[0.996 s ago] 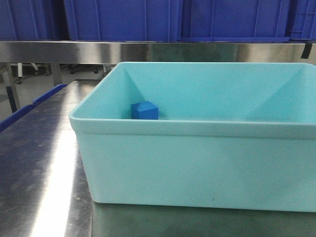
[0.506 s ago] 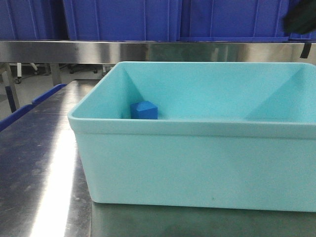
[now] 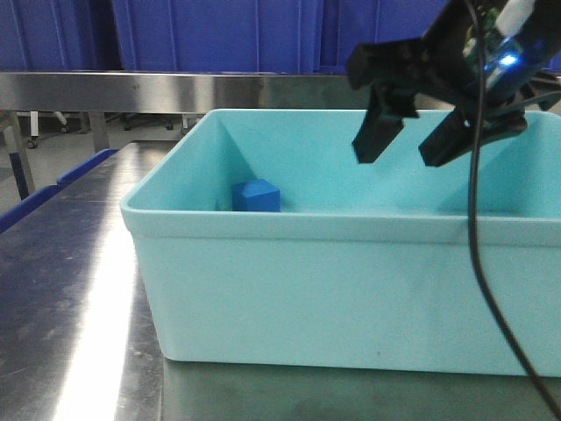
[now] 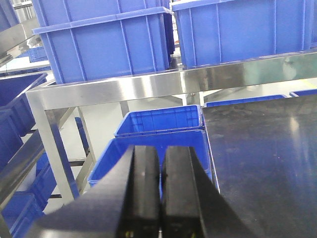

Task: Pick red cube and place on left shelf
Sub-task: 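Lower the right gripper and close it around the red cube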

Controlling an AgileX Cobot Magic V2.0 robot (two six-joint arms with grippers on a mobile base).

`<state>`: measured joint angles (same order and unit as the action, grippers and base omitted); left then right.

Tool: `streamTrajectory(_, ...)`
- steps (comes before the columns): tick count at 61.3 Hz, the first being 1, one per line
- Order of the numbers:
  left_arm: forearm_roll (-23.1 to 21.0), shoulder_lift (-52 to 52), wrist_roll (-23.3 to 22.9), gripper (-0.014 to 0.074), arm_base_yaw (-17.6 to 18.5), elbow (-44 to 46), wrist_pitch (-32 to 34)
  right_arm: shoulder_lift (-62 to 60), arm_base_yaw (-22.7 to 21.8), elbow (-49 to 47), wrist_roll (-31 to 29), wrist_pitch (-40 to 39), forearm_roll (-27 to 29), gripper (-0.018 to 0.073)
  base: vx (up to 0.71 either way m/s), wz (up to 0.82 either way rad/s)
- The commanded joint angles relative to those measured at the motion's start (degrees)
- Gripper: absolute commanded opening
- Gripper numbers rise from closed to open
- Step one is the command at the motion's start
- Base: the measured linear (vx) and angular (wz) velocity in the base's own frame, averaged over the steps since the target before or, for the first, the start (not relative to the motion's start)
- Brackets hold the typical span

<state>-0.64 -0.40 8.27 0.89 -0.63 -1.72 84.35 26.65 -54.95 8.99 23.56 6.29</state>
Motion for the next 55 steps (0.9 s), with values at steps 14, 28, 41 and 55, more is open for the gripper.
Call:
streamTrajectory(14, -0.27, 0.4, 0.03, 0.0106, 0.31, -1.26, 5.2, -0.66, 0.9, -2.51, -0.05, 2.57, -1.04, 0.0573, 0.0, 0.0)
streamTrajectory(28, -0.27, 0.4, 0.03, 0.0106, 0.31, -1.26, 5.2, -0.58, 0.9, -2.45, -0.05, 4.42, -2.99, 0.0573, 0.0, 0.0)
streamTrajectory(41, -0.27, 0.4, 0.03, 0.0106, 0.31, -1.26, 5.2, 0.42, 0.85, -2.45, -0.05, 5.36, -3.25, 0.0573, 0.0, 0.0)
streamTrajectory(55, -0.27, 0.4, 0.03, 0.0106, 0.31, -1.26, 5.2, 2.19, 0.85, -2.45, -0.05, 5.48, -3.31, 0.0573, 0.0, 0.0)
